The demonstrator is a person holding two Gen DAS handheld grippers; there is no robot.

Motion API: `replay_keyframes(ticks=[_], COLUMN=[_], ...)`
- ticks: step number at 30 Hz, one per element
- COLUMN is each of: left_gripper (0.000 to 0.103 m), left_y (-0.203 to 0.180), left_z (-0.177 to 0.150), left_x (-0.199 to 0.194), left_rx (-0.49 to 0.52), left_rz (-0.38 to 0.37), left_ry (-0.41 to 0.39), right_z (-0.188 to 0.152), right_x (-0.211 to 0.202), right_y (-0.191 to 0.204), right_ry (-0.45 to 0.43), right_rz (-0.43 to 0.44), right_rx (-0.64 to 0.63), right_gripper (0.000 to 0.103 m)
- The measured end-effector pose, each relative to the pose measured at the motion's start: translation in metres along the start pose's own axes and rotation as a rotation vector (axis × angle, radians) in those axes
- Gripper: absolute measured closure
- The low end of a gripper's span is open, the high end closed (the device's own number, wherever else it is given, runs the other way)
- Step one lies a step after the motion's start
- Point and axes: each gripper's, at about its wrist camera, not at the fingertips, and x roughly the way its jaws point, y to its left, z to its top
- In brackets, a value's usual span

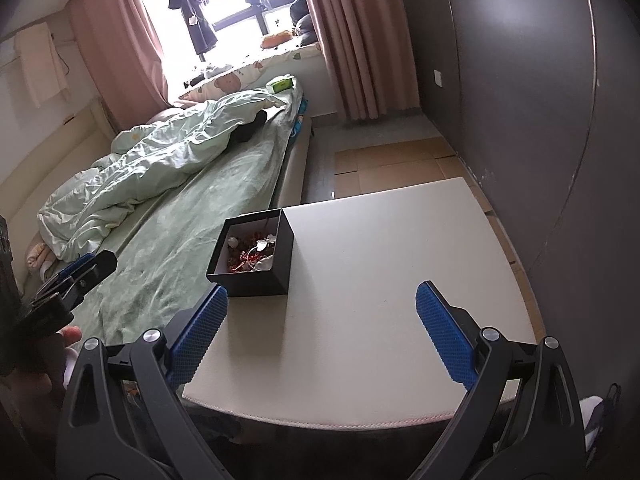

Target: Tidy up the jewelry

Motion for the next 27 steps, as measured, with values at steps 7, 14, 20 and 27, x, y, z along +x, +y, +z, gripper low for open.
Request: replay_keyframes(ticks=[7, 14, 20, 27], left_gripper=[0.008, 0.008, 0.008, 0.008], left_y=[0.001, 0.002, 0.002, 0.003], left_z=[0.001, 0.001, 0.001, 0.001], left_x=[0.001, -0.002, -0.008, -0.012], left_rx=[0.004, 0.008, 0.004, 0.007], left_rz=[0.001, 0.008, 0.012, 0.014], left_ry=[-0.001, -0.008, -0.019, -0.022], right_z=[0.000, -0.001, -0.003, -0.005], right_x=[0.002, 0.004, 0.002, 0.000], right_y=[0.004, 0.006, 0.006, 0.006], right_ry=[-0.011, -0.019, -0.029, -0.032], right_rz=[-0.023, -0.031, -0.029, -0.027], right_rx=[-0.022, -0.019, -0.013, -0.024], right_gripper=[0.008, 0.008, 0.008, 0.008])
